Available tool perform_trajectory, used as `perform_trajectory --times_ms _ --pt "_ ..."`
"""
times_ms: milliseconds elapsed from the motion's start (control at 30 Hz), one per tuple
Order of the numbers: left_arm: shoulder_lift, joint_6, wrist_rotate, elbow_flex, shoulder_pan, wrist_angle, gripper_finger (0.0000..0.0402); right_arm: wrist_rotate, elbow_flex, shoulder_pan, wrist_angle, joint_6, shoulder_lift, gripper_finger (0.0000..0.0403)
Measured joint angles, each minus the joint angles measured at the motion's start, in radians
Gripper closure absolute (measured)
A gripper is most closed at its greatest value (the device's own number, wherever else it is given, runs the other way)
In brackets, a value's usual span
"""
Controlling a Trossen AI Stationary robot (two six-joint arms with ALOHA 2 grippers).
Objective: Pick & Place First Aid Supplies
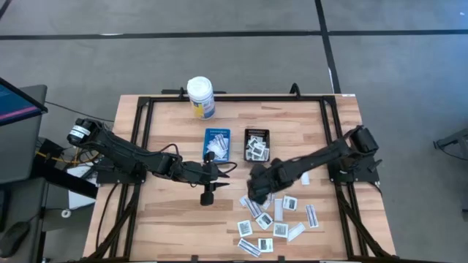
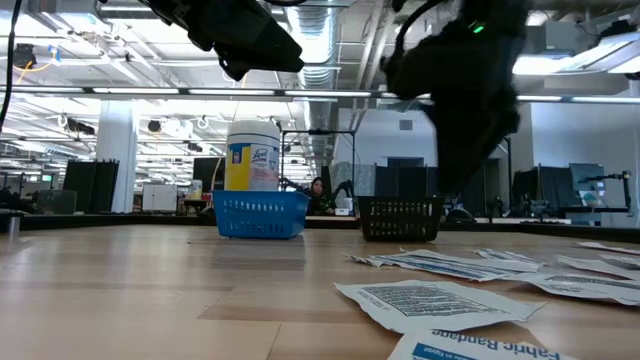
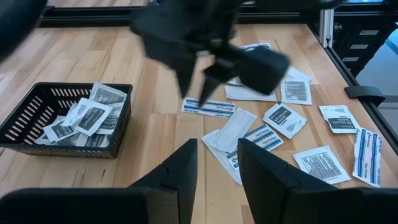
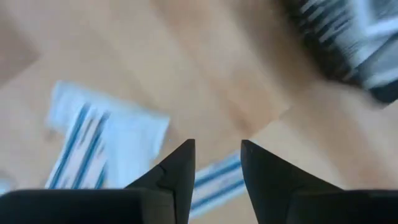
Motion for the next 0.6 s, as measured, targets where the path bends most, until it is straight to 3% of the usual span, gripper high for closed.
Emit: perform_trajectory --times_ms 233,600 --pt "0.000 0.000 0.000 0.000 0.000 0.000 0.0286 0.045 -0.021 0.082 0.006 0.009 -0.001 0.0278" --pt "0.000 0.017 0.000 0.000 0.001 0.002 0.0286 -0.011 -0.184 0.036 0.058 0.150 0.000 0.0266"
